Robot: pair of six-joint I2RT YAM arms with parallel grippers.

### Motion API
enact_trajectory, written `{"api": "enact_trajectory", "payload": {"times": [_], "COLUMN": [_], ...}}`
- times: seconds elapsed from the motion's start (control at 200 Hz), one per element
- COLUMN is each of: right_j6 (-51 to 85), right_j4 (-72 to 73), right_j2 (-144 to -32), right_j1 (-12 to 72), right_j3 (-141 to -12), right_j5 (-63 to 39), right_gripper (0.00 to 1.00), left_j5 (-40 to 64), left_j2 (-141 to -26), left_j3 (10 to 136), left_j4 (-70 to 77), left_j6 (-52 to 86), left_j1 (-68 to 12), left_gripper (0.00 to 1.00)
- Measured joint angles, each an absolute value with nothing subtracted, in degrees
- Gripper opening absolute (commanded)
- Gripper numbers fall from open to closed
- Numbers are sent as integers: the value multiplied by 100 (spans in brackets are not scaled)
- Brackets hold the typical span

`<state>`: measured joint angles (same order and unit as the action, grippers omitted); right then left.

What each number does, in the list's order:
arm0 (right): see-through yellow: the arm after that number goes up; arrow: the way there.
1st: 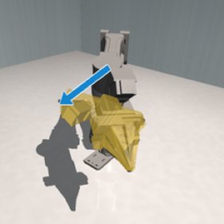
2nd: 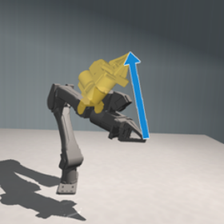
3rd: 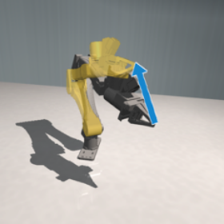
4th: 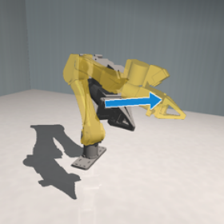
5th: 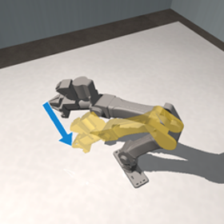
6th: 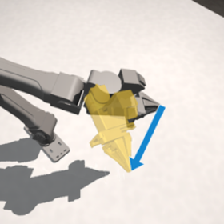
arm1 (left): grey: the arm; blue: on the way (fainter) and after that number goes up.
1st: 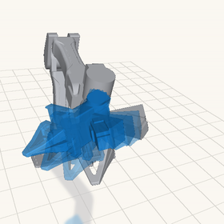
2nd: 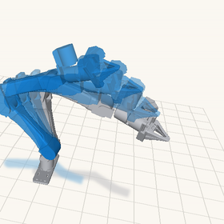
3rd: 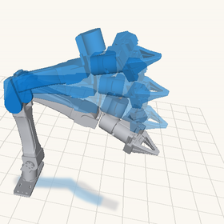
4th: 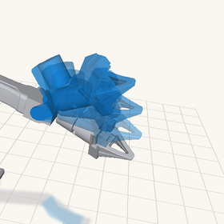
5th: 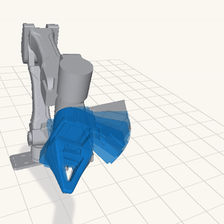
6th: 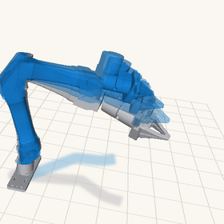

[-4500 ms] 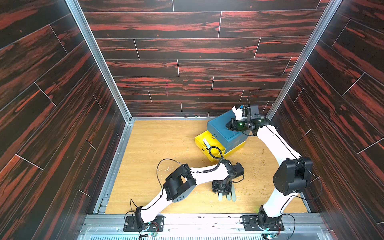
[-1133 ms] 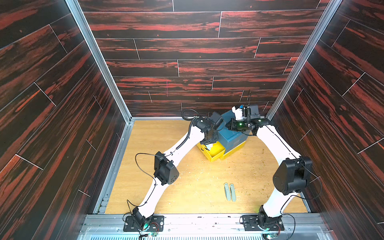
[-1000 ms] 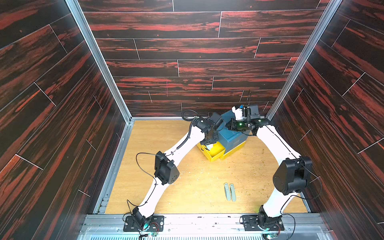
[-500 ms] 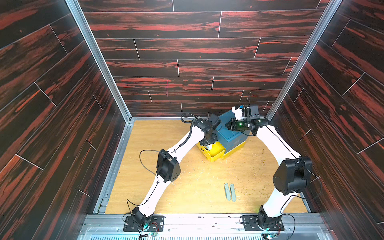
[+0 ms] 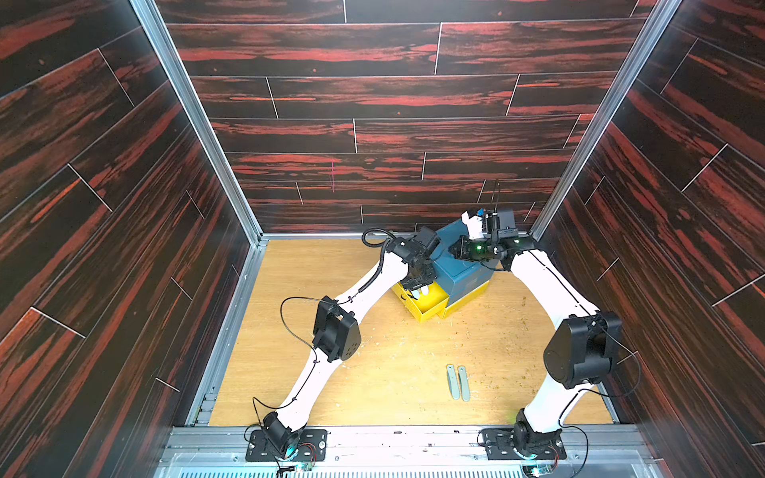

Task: Place the fruit knives into the drawer by color
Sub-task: Place the fruit knife in the drawer.

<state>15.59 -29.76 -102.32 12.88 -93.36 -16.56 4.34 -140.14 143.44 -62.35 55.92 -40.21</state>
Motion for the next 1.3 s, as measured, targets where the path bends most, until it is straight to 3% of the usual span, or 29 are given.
{"api": "enact_trajectory", "payload": {"times": [0.266,0.877,1.247,1.303], "right_j6": [1559,1559,1559,1559], "right_j4": [-2976,-2976,-2974,-2974], "right_j2": [-10232,-10232,-10235,-10235], "right_j1": [1288,1288,1288,1288], "right_j3": [-9336,-9336,-9336,-9336], "right_j5": [-1656,-1658,-1658,-1658], "right_gripper": [3,3,3,3], "left_j5": [532,604,429,338], "left_j2": [-14066,-14066,-13955,-13865], "left_j3": [14339,14287,14217,14195], "left_j4": [-6167,-6125,-6125,-6123], "left_j6": [5669,5695,5566,5500], "left_j1": [-4010,-3990,-3988,-3992], "left_gripper": [19,39,38,32]}}
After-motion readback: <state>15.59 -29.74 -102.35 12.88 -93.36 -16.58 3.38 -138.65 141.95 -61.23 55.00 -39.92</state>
